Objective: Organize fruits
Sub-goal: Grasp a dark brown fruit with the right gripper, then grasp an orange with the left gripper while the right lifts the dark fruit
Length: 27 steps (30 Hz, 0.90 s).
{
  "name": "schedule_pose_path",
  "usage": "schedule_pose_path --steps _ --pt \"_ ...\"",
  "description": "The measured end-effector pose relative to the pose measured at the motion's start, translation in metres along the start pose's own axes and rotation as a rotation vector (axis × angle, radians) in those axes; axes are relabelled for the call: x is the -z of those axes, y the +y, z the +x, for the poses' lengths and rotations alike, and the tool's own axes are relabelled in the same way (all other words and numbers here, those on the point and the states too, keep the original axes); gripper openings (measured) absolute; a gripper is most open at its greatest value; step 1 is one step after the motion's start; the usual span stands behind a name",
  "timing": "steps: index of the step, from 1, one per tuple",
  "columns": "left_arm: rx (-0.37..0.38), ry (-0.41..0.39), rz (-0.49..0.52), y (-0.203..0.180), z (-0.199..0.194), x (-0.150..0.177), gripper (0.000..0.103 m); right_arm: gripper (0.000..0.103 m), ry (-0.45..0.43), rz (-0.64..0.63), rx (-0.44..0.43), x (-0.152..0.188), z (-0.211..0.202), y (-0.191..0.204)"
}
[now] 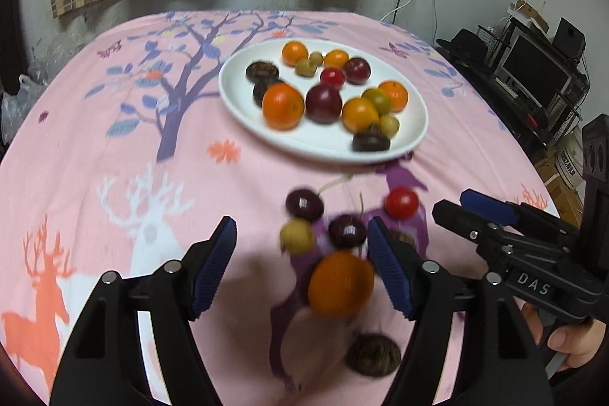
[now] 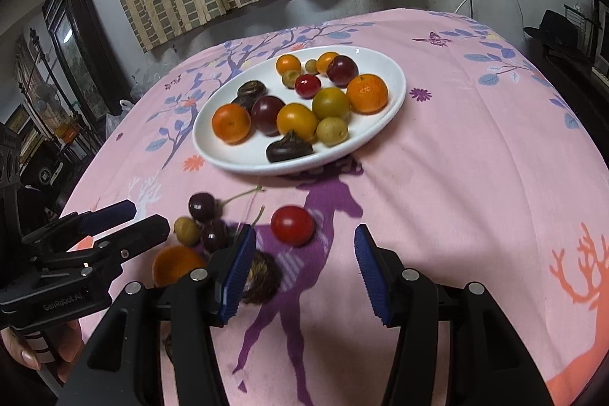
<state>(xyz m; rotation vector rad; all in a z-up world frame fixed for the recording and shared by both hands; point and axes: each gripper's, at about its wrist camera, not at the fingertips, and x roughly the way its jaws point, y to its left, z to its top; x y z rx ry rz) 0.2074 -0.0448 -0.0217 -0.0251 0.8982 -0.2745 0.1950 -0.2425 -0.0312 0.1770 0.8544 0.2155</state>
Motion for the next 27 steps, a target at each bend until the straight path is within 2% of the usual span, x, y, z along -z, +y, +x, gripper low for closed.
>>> schedule_pose_path --steps 6,15,17,19,27 --pt "-0.029 -0.012 -0.026 0.011 -0.009 0.024 0.074 0.055 0.027 -0.079 0.013 0.019 -0.003 0.019" --pt "0.021 -0.050 -0.022 0.022 -0.023 0.029 0.077 0.055 0.104 -0.196 0.060 0.027 0.025 0.051" --pt "0.022 -0.041 -0.011 0.021 -0.021 0.030 0.077 0.053 0.110 -0.194 0.062 0.025 0.032 0.054" --pt "0.020 -0.037 -0.003 0.020 -0.020 0.030 0.077 0.042 0.093 -0.195 0.066 0.023 0.036 0.056" --pt "0.051 -0.016 0.021 0.011 -0.015 0.034 0.078 0.042 0.062 -0.110 0.047 0.021 0.014 0.031"
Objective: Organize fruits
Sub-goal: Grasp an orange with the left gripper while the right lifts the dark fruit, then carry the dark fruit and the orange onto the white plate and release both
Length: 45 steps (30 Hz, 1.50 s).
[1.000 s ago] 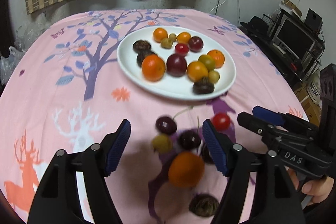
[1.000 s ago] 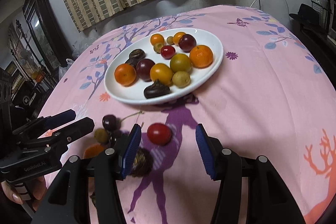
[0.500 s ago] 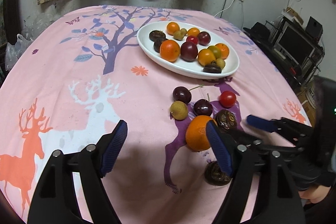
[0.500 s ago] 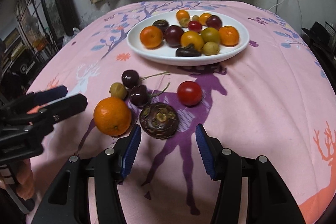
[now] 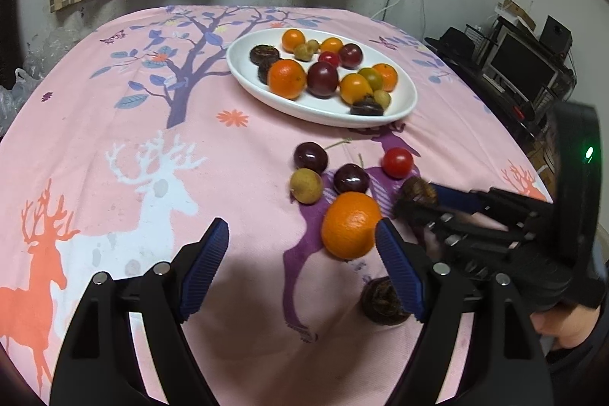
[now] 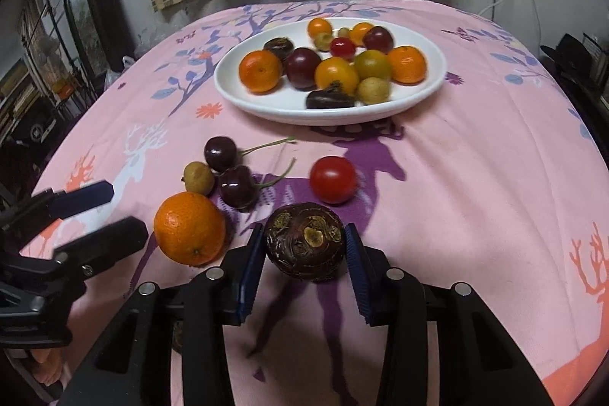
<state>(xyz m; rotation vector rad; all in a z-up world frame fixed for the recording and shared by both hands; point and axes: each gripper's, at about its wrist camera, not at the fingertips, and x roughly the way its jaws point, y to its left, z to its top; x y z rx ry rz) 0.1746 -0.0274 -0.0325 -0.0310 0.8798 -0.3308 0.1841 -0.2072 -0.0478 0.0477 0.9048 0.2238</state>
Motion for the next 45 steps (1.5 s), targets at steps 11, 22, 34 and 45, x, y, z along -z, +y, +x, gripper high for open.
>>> schedule_pose_path --steps 11,22,34,45 --pt "0.020 0.045 0.062 -0.027 0.026 0.004 0.065 0.042 -0.038 0.045 -0.023 -0.001 -0.014 -0.017" --pt "0.038 0.045 0.067 -0.026 0.016 -0.003 0.038 0.042 -0.083 0.078 -0.047 -0.005 -0.028 -0.022" --pt "-0.022 0.002 0.068 -0.016 0.030 -0.086 0.038 0.042 -0.154 0.052 -0.012 -0.071 -0.020 -0.025" --pt "-0.058 0.023 0.021 -0.008 0.082 -0.137 0.039 0.043 -0.129 0.105 -0.039 -0.125 0.035 -0.041"
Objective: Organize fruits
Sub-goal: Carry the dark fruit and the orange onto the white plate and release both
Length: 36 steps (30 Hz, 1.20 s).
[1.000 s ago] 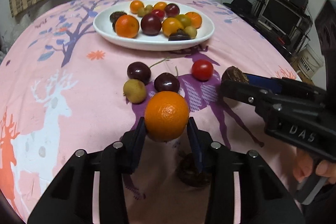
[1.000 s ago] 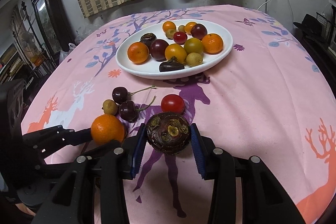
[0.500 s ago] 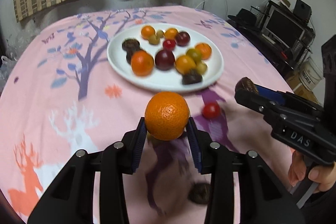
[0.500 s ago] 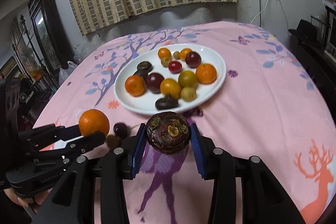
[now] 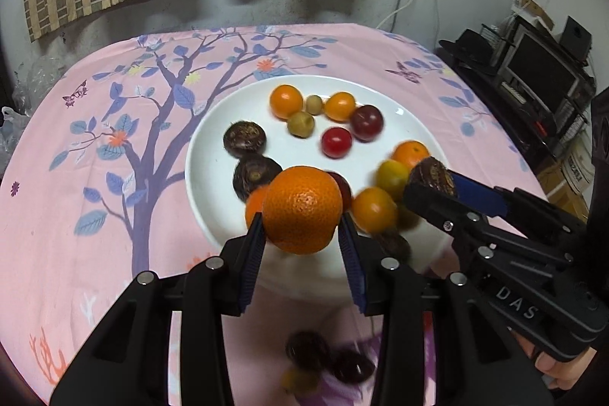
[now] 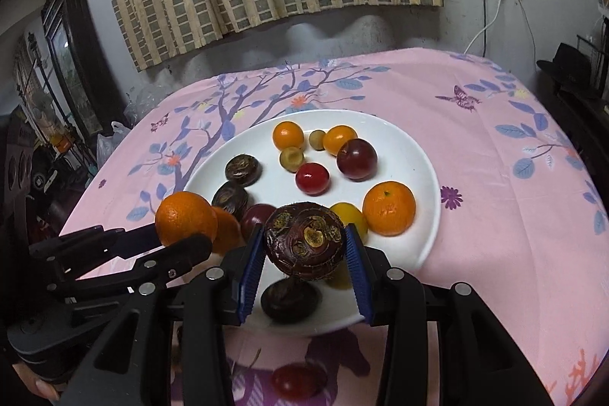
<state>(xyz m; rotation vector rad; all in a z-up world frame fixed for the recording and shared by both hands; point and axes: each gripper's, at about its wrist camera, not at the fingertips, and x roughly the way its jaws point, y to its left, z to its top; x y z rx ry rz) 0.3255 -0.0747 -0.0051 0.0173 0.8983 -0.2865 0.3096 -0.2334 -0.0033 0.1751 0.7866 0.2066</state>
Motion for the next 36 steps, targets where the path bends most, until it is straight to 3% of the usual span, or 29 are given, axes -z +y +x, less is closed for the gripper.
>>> schedule_pose_path --steps 2,4,6,25,36 --pt "-0.016 -0.017 -0.016 0.003 0.005 -0.005 0.047 0.046 -0.001 0.047 -0.014 -0.003 0.006 -0.007" --pt "-0.036 -0.045 -0.035 0.006 0.000 -0.006 0.067 0.052 -0.010 0.107 -0.013 -0.003 0.006 -0.016" --pt "-0.032 -0.074 -0.036 0.007 -0.007 -0.005 0.071 0.056 -0.027 0.122 -0.023 0.001 0.001 -0.020" --pt "-0.029 -0.079 -0.040 0.009 -0.059 0.059 0.077 0.056 0.050 0.038 0.016 0.062 -0.043 -0.008" --pt "-0.034 -0.024 -0.045 0.017 -0.056 0.104 0.077 0.057 0.126 0.017 0.050 0.101 -0.039 0.000"
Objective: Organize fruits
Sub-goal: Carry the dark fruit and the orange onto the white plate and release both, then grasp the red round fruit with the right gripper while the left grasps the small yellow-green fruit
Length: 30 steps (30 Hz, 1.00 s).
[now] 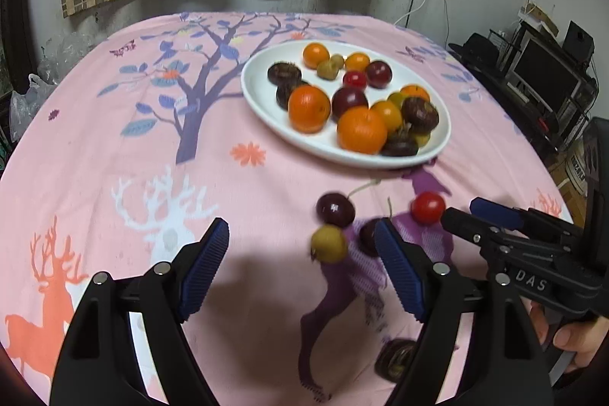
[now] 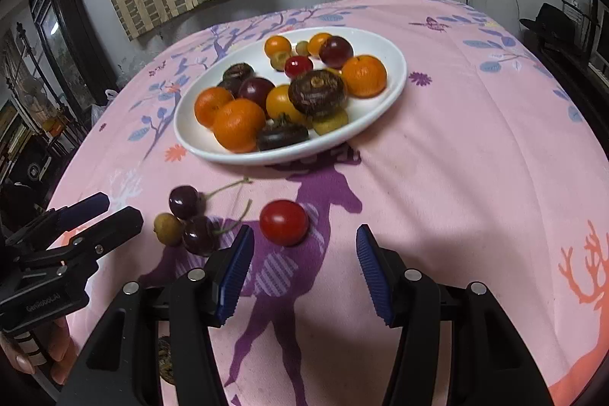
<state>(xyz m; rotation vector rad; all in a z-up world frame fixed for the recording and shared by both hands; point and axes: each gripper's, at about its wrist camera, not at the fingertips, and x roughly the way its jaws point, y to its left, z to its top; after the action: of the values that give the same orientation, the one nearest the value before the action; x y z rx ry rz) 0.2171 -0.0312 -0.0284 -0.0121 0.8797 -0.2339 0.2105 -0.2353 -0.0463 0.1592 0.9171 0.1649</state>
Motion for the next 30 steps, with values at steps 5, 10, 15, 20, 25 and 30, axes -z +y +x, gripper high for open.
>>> schedule_pose_path --steps 5,10,15,20,25,30 --pt "0.002 0.002 0.027 -0.002 0.003 0.008 0.077 0.057 0.017 -0.030 0.031 0.003 0.010 0.006" --pt "0.027 0.026 0.041 -0.005 0.008 0.014 0.077 0.057 0.017 -0.081 0.064 -0.005 0.022 0.015" --pt "0.054 0.063 0.052 -0.010 0.017 0.018 0.077 0.043 0.016 -0.123 0.086 -0.011 0.033 0.024" --pt "0.081 0.106 0.036 -0.015 0.027 0.021 0.077 0.030 0.010 -0.091 0.029 -0.011 0.030 0.016" --pt "0.047 0.104 0.048 -0.024 0.033 0.021 0.077 0.030 0.007 -0.051 -0.009 -0.010 0.027 0.006" --pt "0.020 0.105 0.018 -0.033 0.038 0.015 0.077 0.030 0.006 -0.026 -0.040 -0.011 0.023 0.001"
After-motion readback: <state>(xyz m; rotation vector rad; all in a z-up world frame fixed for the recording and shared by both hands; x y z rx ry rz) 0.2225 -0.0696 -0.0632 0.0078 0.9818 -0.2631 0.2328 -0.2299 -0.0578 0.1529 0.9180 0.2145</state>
